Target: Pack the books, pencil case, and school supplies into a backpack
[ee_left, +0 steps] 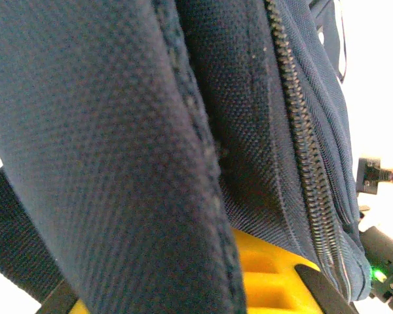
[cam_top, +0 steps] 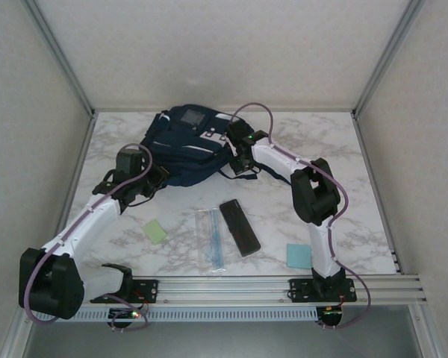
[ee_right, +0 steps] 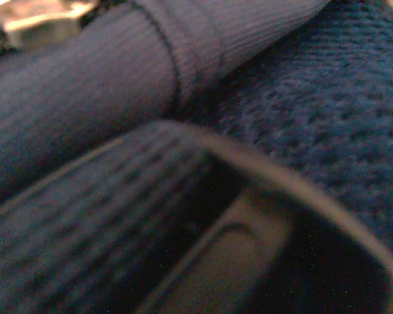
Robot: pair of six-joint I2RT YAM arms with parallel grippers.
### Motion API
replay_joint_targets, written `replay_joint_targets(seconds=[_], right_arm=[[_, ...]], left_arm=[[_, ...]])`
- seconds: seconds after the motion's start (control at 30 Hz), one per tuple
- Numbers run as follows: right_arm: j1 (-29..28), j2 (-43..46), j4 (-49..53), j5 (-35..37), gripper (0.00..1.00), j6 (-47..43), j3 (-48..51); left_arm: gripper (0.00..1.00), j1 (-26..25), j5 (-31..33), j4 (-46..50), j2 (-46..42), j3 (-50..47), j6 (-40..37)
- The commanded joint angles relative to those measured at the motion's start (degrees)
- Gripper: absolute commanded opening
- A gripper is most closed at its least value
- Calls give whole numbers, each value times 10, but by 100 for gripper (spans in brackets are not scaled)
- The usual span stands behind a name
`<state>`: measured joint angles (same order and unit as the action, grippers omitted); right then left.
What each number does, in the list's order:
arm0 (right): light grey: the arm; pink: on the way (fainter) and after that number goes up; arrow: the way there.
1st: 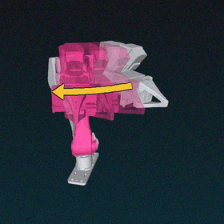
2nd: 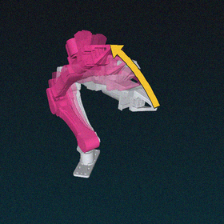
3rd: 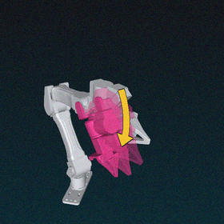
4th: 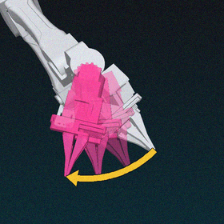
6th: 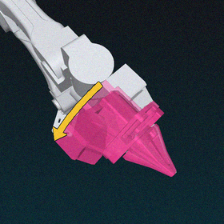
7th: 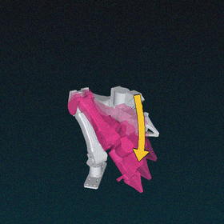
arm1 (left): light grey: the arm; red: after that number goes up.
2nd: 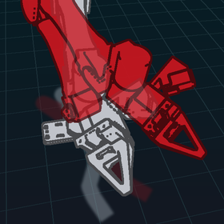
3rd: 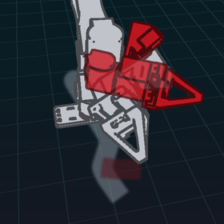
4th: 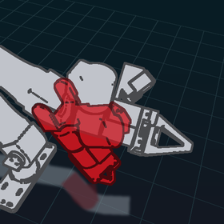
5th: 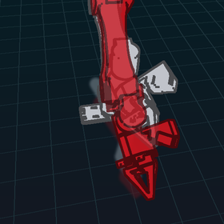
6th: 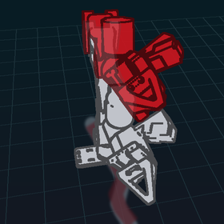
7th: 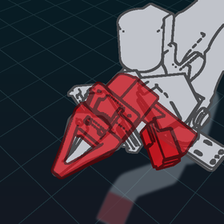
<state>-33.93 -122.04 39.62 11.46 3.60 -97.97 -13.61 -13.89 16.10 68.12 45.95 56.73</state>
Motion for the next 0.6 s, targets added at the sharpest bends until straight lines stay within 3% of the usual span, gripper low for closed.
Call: replay_joint_targets(seconds=[0.0,0.13,0.27,0.47,0.57], right_arm=[[45,-4,-44,166,0,86,25],[44,26,-67,126,0,81,65],[45,80,-88,32,0,74,114],[45,171,-113,-86,33,70,192],[46,199,-101,-94,41,81,201]], left_arm=[[0,36,57,38,-36,-4,-32],[0,44,57,39,-34,3,-44],[0,44,40,29,-13,17,-53],[0,43,4,22,4,33,-74],[0,41,3,31,3,37,-91]])
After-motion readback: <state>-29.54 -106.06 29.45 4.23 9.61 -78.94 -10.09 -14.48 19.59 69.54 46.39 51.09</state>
